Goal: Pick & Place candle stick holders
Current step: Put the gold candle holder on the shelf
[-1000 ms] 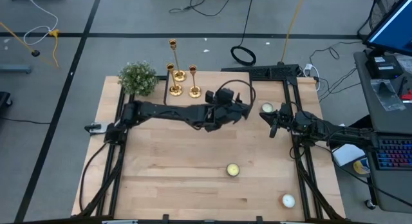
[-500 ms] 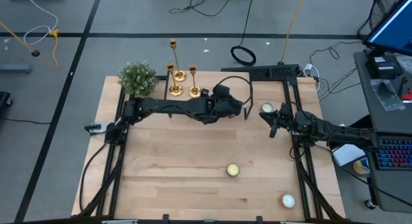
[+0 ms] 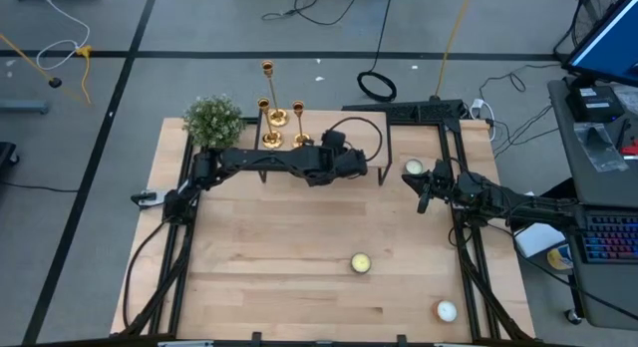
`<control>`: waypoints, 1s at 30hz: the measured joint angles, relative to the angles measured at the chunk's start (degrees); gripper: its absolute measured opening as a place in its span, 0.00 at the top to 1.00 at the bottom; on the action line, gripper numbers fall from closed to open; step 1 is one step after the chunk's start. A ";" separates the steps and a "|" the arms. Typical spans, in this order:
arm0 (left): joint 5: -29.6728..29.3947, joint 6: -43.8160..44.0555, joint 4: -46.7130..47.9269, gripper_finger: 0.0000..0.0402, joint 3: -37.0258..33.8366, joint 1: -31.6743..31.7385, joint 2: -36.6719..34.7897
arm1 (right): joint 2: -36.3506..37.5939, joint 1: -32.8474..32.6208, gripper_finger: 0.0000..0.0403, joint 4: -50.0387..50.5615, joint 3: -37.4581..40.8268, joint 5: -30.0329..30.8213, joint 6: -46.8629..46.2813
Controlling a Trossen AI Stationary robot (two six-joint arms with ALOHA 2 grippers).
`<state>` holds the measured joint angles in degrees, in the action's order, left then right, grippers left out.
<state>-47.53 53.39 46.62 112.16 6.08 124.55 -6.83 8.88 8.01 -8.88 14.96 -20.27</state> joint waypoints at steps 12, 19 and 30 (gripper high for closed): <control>2.81 4.11 0.98 0.97 -2.24 0.54 -0.08 | 0.00 0.00 0.99 0.02 0.00 -0.02 0.00; 2.57 5.25 1.38 0.99 -2.82 0.65 -0.17 | 0.00 0.02 0.99 0.02 0.00 -0.02 0.00; 2.57 9.24 5.65 0.98 -2.84 1.93 -0.17 | 0.00 0.01 0.99 0.02 0.00 -0.02 0.00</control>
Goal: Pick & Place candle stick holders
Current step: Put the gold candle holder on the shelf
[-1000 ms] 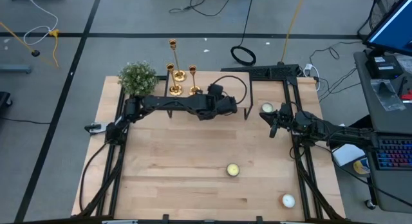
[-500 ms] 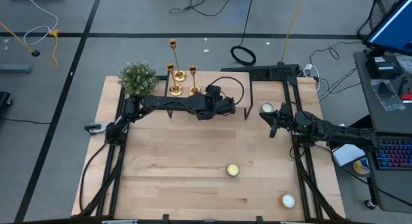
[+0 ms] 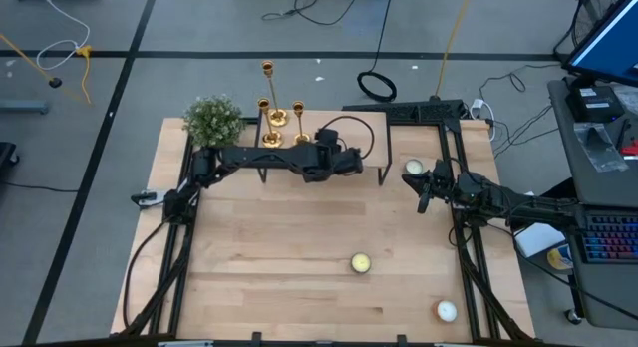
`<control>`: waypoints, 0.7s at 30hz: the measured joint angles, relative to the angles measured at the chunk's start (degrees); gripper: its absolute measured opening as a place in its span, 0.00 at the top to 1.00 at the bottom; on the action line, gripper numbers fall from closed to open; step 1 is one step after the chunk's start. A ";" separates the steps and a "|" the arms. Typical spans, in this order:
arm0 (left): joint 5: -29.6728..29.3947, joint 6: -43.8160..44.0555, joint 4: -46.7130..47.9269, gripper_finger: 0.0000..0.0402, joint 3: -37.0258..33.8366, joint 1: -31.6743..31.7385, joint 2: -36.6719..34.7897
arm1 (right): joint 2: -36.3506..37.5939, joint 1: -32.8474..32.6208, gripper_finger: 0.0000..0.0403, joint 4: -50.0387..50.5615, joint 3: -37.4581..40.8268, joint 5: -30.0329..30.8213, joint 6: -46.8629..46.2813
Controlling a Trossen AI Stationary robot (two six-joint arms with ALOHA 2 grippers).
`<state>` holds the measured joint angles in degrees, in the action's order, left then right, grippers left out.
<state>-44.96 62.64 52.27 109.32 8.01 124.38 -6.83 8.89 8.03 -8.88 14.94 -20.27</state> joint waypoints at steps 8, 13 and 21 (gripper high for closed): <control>0.59 1.33 2.15 0.99 0.02 0.43 -0.04 | 0.00 0.01 0.99 0.00 0.00 0.00 0.00; 1.00 0.99 3.13 0.99 0.04 0.76 -0.04 | 0.00 0.01 0.99 0.00 0.00 0.00 0.00; 0.87 2.01 4.94 0.99 0.04 1.47 -0.04 | 0.00 0.01 0.99 0.00 0.00 0.00 0.00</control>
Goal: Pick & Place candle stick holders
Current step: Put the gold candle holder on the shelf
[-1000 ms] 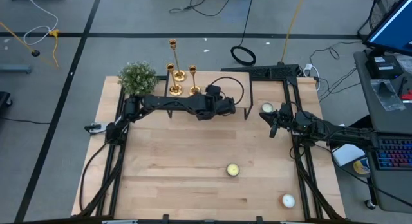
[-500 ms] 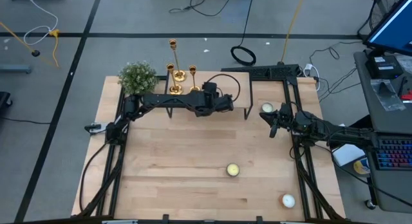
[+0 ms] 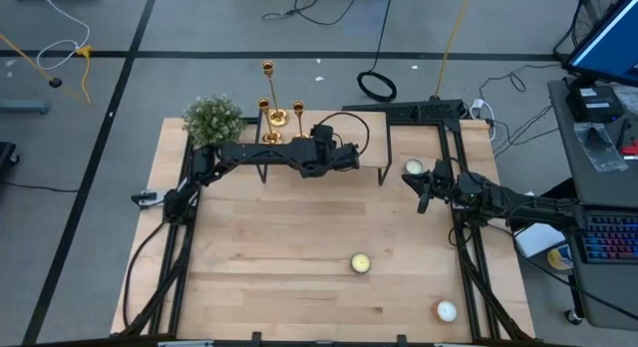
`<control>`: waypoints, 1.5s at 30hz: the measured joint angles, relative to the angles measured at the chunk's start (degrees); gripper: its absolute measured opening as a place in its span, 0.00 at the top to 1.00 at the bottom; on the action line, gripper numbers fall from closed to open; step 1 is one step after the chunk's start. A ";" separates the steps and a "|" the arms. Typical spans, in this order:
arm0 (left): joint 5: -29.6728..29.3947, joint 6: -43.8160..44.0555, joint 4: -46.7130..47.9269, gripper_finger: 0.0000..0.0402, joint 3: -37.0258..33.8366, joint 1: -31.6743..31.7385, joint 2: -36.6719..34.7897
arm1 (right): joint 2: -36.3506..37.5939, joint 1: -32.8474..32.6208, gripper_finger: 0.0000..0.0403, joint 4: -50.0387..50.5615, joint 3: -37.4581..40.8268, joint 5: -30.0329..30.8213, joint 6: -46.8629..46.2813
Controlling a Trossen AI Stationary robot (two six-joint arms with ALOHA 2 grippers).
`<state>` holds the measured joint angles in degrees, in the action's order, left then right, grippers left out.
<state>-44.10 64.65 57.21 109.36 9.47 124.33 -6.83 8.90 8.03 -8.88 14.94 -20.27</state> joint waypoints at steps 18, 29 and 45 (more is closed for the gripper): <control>-0.36 -1.07 2.87 0.99 -0.04 0.99 0.09 | 0.00 -0.01 0.99 0.00 0.00 0.00 0.00; -1.20 -1.39 4.46 0.99 -0.09 1.41 0.09 | 0.00 -0.01 0.99 0.01 0.00 0.00 0.00; -2.09 -0.47 7.92 0.99 -0.13 2.65 0.09 | 0.00 0.01 0.99 0.04 0.00 0.00 0.01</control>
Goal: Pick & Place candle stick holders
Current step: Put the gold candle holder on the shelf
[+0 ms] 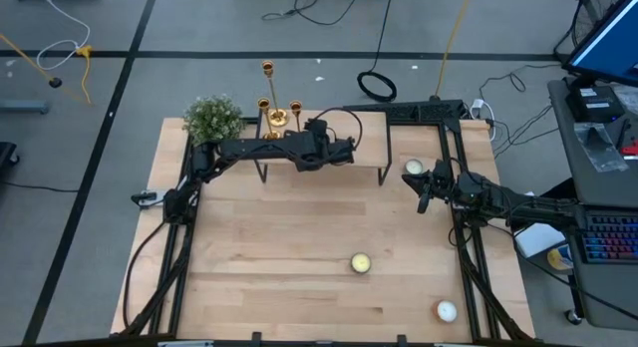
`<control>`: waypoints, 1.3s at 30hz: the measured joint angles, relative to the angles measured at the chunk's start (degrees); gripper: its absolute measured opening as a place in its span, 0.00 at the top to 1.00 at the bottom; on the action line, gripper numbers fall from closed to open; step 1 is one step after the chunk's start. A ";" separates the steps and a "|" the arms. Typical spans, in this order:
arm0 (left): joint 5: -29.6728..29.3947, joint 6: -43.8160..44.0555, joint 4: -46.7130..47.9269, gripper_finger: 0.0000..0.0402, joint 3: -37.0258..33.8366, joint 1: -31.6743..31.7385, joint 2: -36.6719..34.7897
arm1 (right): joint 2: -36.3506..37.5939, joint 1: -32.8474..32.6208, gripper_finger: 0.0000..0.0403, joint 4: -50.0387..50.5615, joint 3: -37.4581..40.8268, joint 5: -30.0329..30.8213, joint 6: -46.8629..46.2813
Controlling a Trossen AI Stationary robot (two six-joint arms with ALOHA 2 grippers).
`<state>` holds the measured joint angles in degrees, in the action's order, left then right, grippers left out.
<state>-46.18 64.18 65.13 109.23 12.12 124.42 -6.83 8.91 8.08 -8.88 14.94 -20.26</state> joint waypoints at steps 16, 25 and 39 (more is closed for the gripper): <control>-0.48 -3.86 0.14 0.99 0.00 1.48 0.00 | 0.00 0.00 0.99 -0.01 0.00 0.00 -0.01; -2.41 -4.50 2.84 0.98 -0.02 1.79 0.09 | 0.00 -0.01 0.99 -0.02 0.00 0.00 0.01; -3.91 -7.49 2.37 0.98 -0.07 3.14 0.13 | 0.00 -0.02 0.99 -0.02 0.00 0.00 -0.01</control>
<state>-50.09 56.69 67.49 109.16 15.27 124.55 -6.83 8.88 8.05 -8.88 14.94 -20.27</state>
